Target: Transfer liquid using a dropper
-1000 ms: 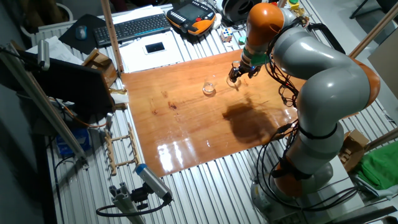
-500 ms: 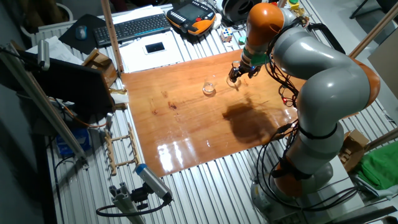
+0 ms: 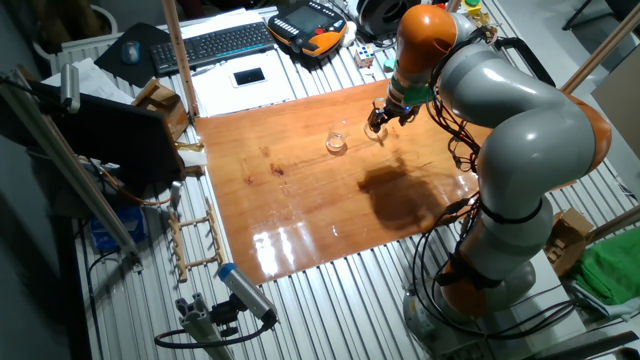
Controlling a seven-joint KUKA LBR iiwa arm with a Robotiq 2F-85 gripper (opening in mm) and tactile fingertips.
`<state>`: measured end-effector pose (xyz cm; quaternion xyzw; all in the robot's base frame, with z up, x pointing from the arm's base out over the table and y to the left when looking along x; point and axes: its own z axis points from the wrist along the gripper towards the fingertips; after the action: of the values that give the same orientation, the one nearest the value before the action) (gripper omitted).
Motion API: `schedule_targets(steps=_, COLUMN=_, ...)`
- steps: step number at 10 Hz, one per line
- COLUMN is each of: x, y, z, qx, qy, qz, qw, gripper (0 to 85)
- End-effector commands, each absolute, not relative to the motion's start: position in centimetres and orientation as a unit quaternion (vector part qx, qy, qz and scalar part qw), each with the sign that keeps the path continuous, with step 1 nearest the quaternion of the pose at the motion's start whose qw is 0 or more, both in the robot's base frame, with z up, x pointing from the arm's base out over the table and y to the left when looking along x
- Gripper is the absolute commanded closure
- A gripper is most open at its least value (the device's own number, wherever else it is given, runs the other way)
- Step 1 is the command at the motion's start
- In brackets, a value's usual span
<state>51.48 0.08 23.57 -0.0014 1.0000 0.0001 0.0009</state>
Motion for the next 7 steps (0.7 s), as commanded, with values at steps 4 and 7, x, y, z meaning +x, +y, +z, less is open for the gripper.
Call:
schedule_targets(steps=4, x=51.38, y=0.08, z=23.87, qx=0.058, qy=0.998, qz=-0.012, qw=0.002, gripper=84.0)
schedule_targets(steps=7, x=51.36, y=0.24, z=23.78, qx=0.058, qy=0.998, qz=-0.011, qw=0.004, gripper=84.0)
